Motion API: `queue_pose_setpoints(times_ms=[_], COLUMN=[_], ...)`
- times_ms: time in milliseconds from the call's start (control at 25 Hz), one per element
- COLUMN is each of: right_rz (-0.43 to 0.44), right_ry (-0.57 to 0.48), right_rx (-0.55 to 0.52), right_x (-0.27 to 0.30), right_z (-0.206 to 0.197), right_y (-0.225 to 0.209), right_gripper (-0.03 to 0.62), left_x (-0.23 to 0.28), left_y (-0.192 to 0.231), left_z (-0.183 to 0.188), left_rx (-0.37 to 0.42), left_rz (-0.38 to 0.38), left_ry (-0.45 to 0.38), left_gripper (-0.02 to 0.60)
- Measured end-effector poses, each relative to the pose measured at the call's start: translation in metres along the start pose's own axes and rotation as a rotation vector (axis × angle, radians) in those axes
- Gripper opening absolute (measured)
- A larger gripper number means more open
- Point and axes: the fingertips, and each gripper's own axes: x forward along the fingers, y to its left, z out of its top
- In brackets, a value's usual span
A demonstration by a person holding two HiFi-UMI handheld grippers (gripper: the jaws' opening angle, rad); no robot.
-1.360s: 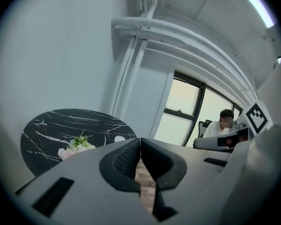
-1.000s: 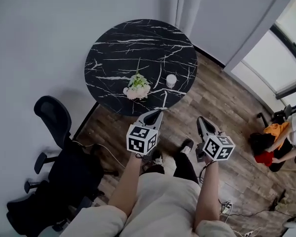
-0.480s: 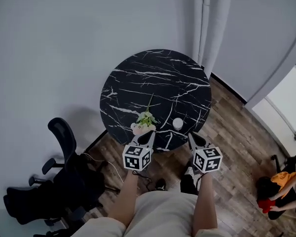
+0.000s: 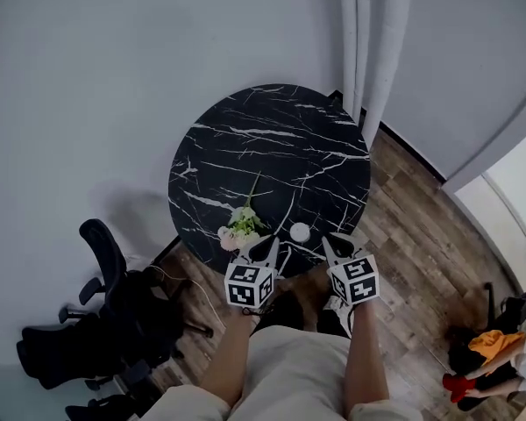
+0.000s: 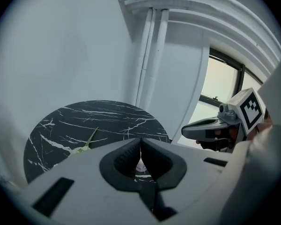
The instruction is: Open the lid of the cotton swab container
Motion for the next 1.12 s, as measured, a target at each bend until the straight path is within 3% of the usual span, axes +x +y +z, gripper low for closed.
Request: queue_pose_setpoints(times_ms=[160,360,640,920,1120], right_rz=[0.115,0.141,0.082,-0.038,-0.089], right_ry=[0.068,0.158,0.248,0.299,0.366], right_rx=[-0.073,-0.159,-0.194,-0.201,-0.225], right_x=[0.027,0.053,0.087,0.107,0.122], right_z=[-0.004,-0.001,-0.013,-0.027,-0.049], right_y=[0.028,0.05,0.043,0.045,0.048], right_gripper=[0.037,0.038,0.048,0.266,0.29], left_x=[0.009,0.017,0.032,0.037,0.036], left_y=[0.007,0.026,0.04,0.055,0.067], left_z=[0.009,0.049,0.049,0.039,0.035], left_rx=[0.045,0.046,0.003,-0.008,0.024], left_rz=[-0.026,-0.05,-0.142,-0.235,-0.271], left_ry=[0.01,-0.052,-0.071,-0.089,-0.077], left_gripper=[0.021,0.021,0.021,0.021,0.021])
